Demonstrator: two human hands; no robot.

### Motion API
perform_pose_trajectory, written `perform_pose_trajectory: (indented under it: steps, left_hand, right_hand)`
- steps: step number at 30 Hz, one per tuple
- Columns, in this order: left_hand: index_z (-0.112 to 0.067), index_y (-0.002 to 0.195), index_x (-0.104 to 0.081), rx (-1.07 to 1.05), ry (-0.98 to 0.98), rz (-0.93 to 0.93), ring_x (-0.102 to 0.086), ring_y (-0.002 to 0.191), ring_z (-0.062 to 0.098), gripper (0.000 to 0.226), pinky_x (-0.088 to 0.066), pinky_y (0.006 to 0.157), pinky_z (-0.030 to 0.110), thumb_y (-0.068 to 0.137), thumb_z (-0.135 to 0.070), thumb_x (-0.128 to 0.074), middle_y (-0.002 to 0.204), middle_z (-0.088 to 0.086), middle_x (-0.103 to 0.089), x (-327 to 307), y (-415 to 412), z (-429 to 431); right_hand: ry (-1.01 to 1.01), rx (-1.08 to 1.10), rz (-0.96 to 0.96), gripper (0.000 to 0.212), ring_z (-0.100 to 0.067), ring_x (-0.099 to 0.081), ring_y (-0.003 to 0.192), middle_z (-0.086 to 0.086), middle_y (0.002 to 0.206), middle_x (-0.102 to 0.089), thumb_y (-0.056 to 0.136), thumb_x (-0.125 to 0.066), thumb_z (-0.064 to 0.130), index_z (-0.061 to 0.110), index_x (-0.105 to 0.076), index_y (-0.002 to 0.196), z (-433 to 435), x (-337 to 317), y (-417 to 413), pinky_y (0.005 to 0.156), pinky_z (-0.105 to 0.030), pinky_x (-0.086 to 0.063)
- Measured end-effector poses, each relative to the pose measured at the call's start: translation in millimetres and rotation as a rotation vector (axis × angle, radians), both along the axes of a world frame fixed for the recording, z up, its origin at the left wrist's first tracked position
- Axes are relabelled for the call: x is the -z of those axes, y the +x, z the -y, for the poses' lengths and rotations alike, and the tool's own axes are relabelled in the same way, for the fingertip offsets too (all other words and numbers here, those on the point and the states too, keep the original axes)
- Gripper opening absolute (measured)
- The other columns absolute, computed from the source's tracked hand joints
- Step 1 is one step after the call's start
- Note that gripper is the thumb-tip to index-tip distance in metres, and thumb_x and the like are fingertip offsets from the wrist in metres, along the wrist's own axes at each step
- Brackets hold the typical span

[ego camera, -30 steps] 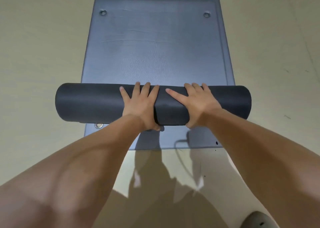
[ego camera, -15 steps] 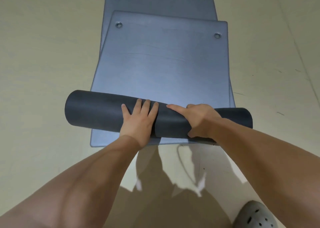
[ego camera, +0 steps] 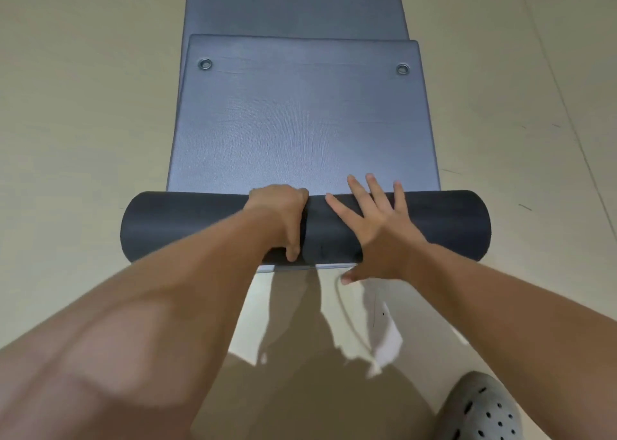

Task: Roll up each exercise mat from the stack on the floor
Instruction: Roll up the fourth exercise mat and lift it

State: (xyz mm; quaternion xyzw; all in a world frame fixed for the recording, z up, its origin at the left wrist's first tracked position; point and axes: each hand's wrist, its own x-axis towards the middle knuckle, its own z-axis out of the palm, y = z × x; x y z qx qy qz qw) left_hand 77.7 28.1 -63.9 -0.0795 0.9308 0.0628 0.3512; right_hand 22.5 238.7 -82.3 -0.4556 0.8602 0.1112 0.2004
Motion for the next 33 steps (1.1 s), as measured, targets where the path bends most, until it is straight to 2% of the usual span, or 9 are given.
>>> perform_pose_trajectory:
  steps: [3,8,12,18,21,23,25,28,33]
  left_hand:
    - [-0.029,0.112,-0.06,-0.071,0.104,0.132,-0.063,0.087,0.017,0.084,-0.056,0.076,0.034,0.038,-0.043,-0.097,0.097,-0.008,-0.065,-8.5,-29.3,11.6]
    - [-0.025,0.135,-0.057,-0.208,0.308,0.16,-0.06,0.109,0.019,0.092,-0.047,0.089,0.031,0.054,-0.031,-0.1,0.125,-0.004,-0.065,-7.9,-35.2,27.4]
    - [-0.024,0.158,-0.028,-0.229,0.165,-0.106,-0.034,0.146,0.027,0.118,-0.024,0.12,0.055,0.061,-0.049,-0.092,0.159,0.0,-0.037,-2.3,-15.7,31.0]
    - [-0.012,0.15,-0.043,-0.071,-0.127,-0.731,-0.036,0.143,0.038,0.077,-0.025,0.115,0.063,0.087,-0.05,-0.067,0.157,0.012,-0.041,23.5,27.8,14.0]
    - [-0.016,0.162,-0.001,-0.116,-0.106,-0.459,0.005,0.155,0.035,0.116,0.0,0.117,0.068,0.077,-0.08,-0.049,0.17,0.008,0.003,39.5,35.5,3.7]
    - [-0.018,0.159,0.017,-0.128,-0.134,-0.353,0.02,0.153,0.034,0.141,0.008,0.115,0.07,0.061,-0.094,-0.049,0.168,0.006,0.019,43.8,29.7,4.4]
    - [-0.019,0.157,0.02,-0.118,-0.133,-0.334,0.022,0.153,0.034,0.153,0.01,0.114,0.07,0.051,-0.096,-0.058,0.167,0.005,0.021,44.1,17.5,10.5]
    - [-0.021,0.159,0.014,-0.135,-0.07,-0.324,0.018,0.154,0.032,0.161,0.011,0.116,0.068,0.041,-0.094,-0.067,0.169,0.003,0.015,39.4,-9.4,29.9]
    - [-0.02,0.158,0.019,-0.064,-0.168,-0.289,0.018,0.154,0.037,0.165,0.009,0.114,0.073,0.038,-0.096,-0.066,0.168,0.009,0.016,31.7,-50.8,50.2]
  right_hand:
    - [-0.064,0.077,-0.142,0.15,-0.051,0.002,0.156,-0.024,0.172,0.002,0.055,-0.084,0.079,0.03,0.004,0.166,-1.8,15.5,22.5,0.116,-0.079,-0.009]
    - [-0.033,0.221,-0.095,0.155,-0.051,0.007,0.156,-0.022,0.172,0.008,0.056,-0.089,0.071,0.034,0.017,0.163,8.9,26.4,19.6,0.114,-0.082,-0.009]
    - [0.022,0.213,-0.064,0.151,-0.046,0.01,0.157,-0.015,0.172,0.013,0.063,-0.081,0.079,0.037,0.031,0.156,22.7,24.5,-7.3,0.119,-0.077,-0.005]
    - [0.062,0.233,0.149,0.149,-0.038,-0.016,0.155,-0.008,0.168,-0.021,0.047,-0.086,0.071,0.044,0.006,0.161,57.2,0.2,-69.5,0.12,-0.074,-0.01]
    - [0.092,0.25,0.2,0.15,-0.034,-0.026,0.15,-0.006,0.163,-0.029,0.044,-0.088,0.069,0.044,0.002,0.162,68.0,-7.0,-82.0,0.119,-0.072,-0.015]
    - [0.082,0.303,0.174,0.153,-0.038,-0.005,0.158,-0.009,0.172,-0.007,0.049,-0.09,0.065,0.043,0.011,0.161,69.7,-7.0,-79.4,0.12,-0.073,-0.007]
    - [-0.015,0.336,0.083,0.15,-0.039,0.012,0.158,-0.009,0.173,0.012,0.057,-0.088,0.064,0.041,0.019,0.16,63.1,-1.2,-66.0,0.121,-0.073,0.0]
    - [-0.148,0.211,-0.103,0.15,-0.039,0.01,0.159,-0.01,0.174,0.01,0.057,-0.086,0.072,0.034,0.013,0.163,44.9,14.9,-36.1,0.121,-0.073,-0.001]
    - [-0.03,0.215,-0.157,0.162,-0.04,0.019,0.157,-0.013,0.17,0.022,0.053,-0.085,0.078,0.032,0.032,0.156,62.8,26.8,-52.6,0.12,-0.073,0.004]
